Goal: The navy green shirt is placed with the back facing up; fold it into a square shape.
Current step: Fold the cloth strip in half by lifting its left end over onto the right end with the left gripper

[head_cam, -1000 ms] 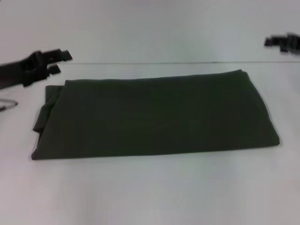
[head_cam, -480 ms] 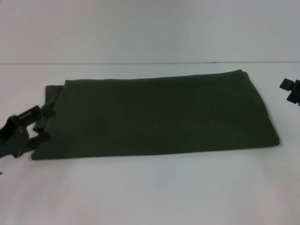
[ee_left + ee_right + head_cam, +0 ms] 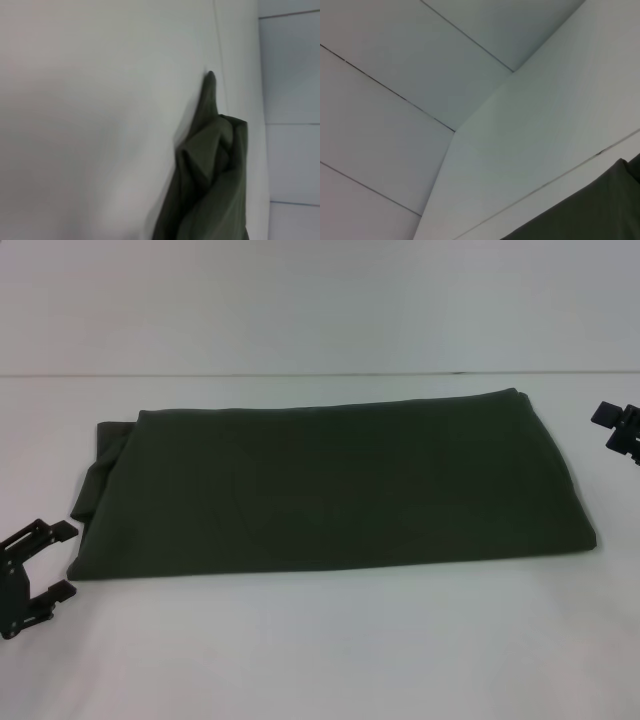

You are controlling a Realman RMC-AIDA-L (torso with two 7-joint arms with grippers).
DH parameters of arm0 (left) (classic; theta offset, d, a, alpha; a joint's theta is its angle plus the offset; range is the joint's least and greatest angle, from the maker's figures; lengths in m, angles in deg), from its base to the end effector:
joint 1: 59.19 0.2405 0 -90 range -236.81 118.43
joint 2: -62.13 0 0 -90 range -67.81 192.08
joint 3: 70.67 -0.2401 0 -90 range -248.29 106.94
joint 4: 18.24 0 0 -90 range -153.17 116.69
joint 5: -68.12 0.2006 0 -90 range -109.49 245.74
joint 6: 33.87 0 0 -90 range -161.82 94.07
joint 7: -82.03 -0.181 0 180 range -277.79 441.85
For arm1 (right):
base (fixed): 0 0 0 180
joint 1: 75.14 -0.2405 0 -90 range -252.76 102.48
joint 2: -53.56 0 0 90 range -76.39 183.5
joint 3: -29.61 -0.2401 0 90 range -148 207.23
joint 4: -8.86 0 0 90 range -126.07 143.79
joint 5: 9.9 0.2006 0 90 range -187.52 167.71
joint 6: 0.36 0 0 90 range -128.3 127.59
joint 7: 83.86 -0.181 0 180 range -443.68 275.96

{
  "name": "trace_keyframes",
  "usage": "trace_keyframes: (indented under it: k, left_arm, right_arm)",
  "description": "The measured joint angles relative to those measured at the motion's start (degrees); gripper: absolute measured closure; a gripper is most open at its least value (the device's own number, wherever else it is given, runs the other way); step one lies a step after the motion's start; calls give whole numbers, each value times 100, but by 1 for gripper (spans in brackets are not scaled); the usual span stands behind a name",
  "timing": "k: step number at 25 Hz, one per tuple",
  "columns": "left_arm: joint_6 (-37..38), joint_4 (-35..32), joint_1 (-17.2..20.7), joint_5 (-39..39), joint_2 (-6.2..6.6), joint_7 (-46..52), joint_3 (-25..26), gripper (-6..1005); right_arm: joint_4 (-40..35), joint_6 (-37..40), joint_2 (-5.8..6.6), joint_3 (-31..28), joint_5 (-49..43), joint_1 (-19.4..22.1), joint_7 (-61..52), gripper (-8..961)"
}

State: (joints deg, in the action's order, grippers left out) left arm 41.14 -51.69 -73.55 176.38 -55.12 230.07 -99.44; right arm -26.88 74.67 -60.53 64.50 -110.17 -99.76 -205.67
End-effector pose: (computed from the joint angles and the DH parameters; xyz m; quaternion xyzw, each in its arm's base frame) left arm -0.3635 0.2883 0.0218 -0.4298 -0.8012 -0.3887 0.1490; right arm 0.2936 0.3648 0.0525 -0.6803 0.5870 0.3827 0.2149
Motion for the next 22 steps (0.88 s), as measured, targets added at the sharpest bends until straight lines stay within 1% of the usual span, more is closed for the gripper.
trace_keyframes:
  k: [6, 22]
  left_arm:
    - [-166, 230, -76, -2, 33, 92, 3, 98]
    - [-261, 261, -128, -11, 36, 246, 20, 104]
  right_arm:
    - [4, 6, -5, -4, 4, 11, 4, 194]
    - [7, -20, -26, -88, 5, 62, 8, 194]
